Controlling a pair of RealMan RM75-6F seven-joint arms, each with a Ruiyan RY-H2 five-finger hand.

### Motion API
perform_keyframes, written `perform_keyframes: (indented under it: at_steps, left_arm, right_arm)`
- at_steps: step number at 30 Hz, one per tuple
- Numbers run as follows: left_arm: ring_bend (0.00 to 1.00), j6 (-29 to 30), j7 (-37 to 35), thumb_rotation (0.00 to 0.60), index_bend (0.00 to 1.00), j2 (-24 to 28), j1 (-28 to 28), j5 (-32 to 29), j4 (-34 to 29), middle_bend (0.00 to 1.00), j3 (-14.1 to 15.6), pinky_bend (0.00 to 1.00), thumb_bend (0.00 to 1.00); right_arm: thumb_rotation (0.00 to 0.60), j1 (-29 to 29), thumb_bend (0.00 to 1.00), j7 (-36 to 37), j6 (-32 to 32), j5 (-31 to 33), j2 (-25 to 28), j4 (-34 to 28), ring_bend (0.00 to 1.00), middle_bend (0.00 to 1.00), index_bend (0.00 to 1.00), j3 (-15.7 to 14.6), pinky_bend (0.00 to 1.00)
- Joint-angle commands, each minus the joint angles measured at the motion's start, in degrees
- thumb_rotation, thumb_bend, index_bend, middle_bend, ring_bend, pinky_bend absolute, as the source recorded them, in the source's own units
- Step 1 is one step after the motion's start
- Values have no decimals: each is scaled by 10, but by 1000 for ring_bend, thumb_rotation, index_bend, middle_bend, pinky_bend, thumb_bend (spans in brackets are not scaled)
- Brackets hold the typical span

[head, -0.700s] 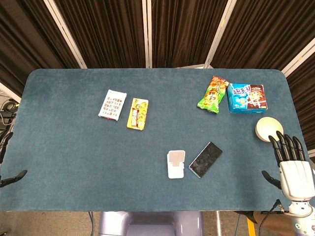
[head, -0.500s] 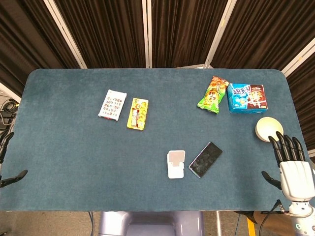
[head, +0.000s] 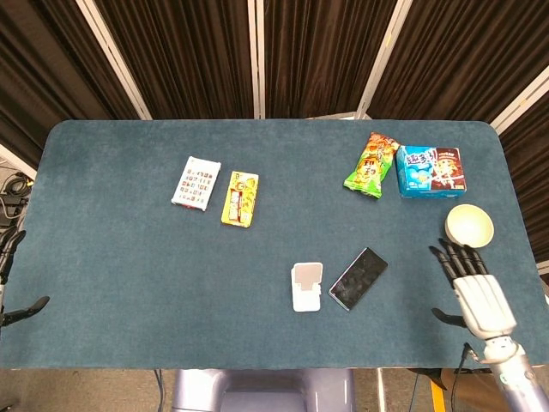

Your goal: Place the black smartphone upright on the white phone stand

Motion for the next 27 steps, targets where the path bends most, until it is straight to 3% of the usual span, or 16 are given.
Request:
perform_keyframes:
  at_steps: [1,11,20,27]
  left_arm:
    - [0,-9,-3,600,0,-2,-5,-8,1,0,-3,0,0]
    - [0,-40,23,600,0,-12,-20,-55,11,0,-17,0,0]
    - [0,-61,40,600,0,-18,-31,-88,15,0,-26,0,0]
    - [0,-70,53,600,0,-23,-35,-101,15,0,-28,0,0]
  right_arm:
    - [600,74,0,44,-96,-29,-25,76,0,0,0,-8,0]
    - [600,193,120,101,-192,-119,-118,238,0,5,20,-32,0]
    - [600,259,134,143,-197,-181,-167,318,0,56,51,-60,10]
    - [600,285,136,125,-201,-207,-185,342,0,72,69,-79,0]
